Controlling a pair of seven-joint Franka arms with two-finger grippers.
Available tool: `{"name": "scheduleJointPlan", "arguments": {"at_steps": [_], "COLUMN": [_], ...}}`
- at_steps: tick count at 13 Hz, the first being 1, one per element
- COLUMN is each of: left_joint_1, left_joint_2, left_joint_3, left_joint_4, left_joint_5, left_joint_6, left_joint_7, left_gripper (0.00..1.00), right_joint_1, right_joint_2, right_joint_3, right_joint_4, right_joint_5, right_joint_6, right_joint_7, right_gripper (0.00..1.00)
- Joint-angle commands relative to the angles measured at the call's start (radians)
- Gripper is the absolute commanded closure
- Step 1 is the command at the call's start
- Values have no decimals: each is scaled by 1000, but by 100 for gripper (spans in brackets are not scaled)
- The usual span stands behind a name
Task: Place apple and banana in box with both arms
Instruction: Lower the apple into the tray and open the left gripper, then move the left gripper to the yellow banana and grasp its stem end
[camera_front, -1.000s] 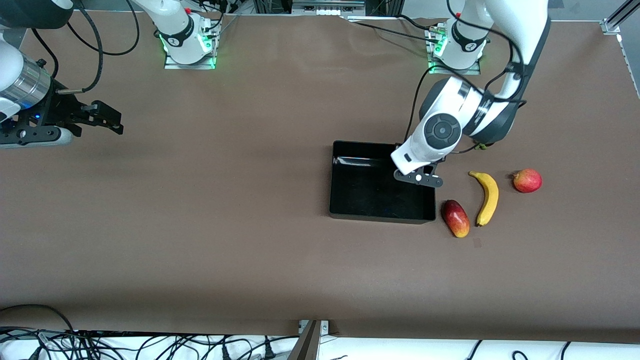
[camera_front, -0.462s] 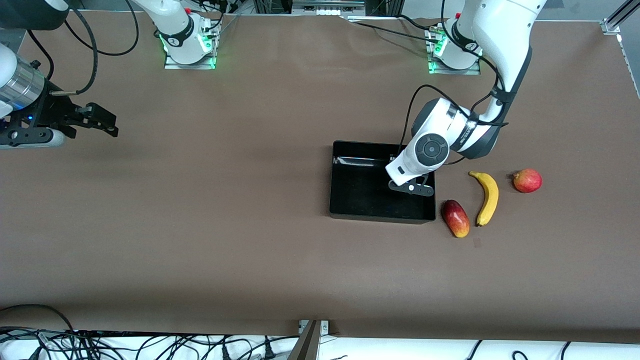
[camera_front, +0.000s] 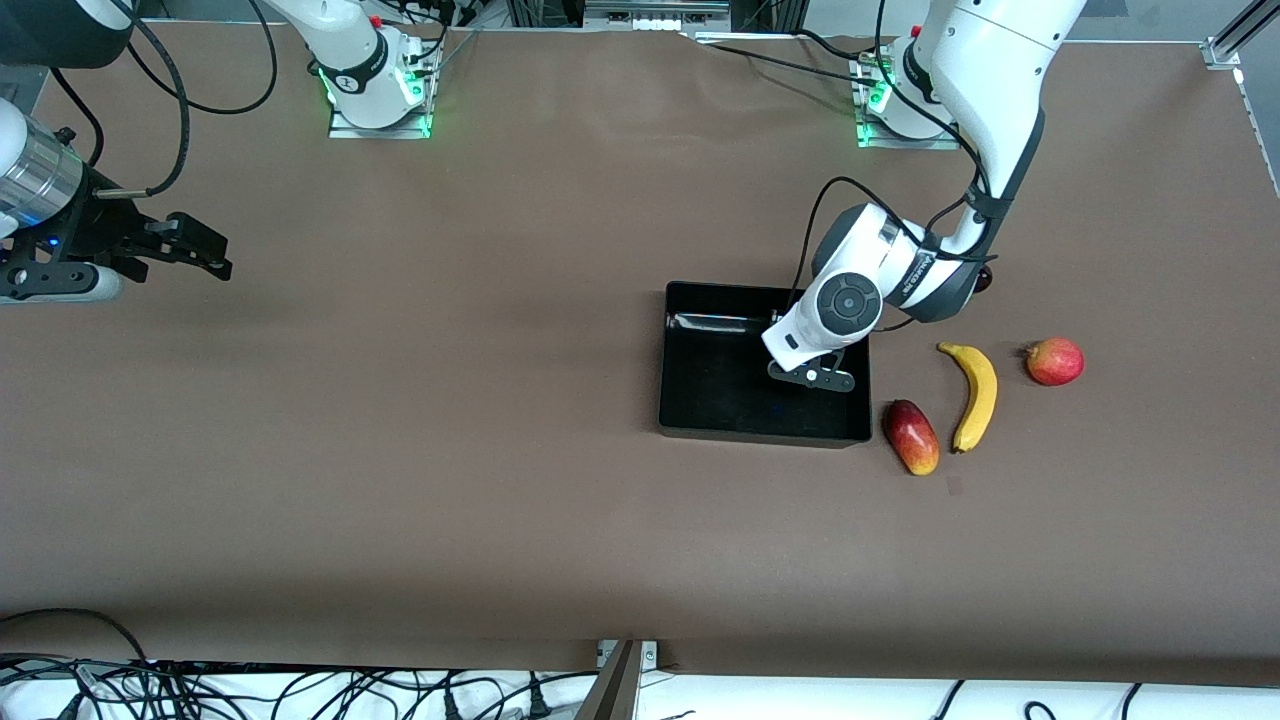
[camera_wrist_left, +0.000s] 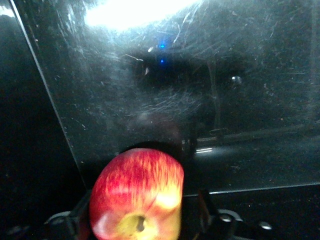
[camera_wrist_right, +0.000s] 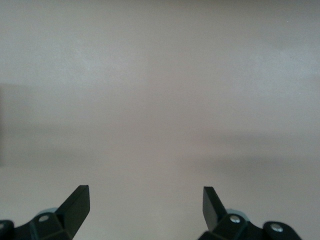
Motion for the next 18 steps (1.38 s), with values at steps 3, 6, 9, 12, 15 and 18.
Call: {"name": "scheduleJointPlan", "arguments": {"at_steps": [3, 6, 9, 12, 15, 18], "left_joint_1": [5, 88, 181, 315, 387, 442], "left_joint_2": [-93, -88, -70, -12, 57, 106], "left_joint_3": [8, 22, 22, 22, 23, 22], "left_joint_4": [106, 275, 291, 290, 257, 218], "left_joint_5": [-18, 11, 155, 196, 196, 197], "left_joint_6": [-183, -358, -342, -238, -121, -14], "left_joint_7": [-3, 14, 228, 458, 560, 648], "left_gripper": [0, 0, 0, 0, 0, 4], "right_joint_1": [-7, -7, -7, -7, -7, -7], "right_joint_2": [8, 8, 8, 7, 8, 7], "right_joint_3": [9, 9, 9, 9, 9, 9], "right_joint_4": [21, 21, 21, 21, 21, 21], "right_joint_5": [1, 2, 2, 2, 2, 2], "right_joint_6": [-8, -6, -6, -5, -5, -5], "right_joint_7": [11, 11, 11, 11, 13, 13], "right_gripper": [0, 0, 0, 0, 0, 0]}}
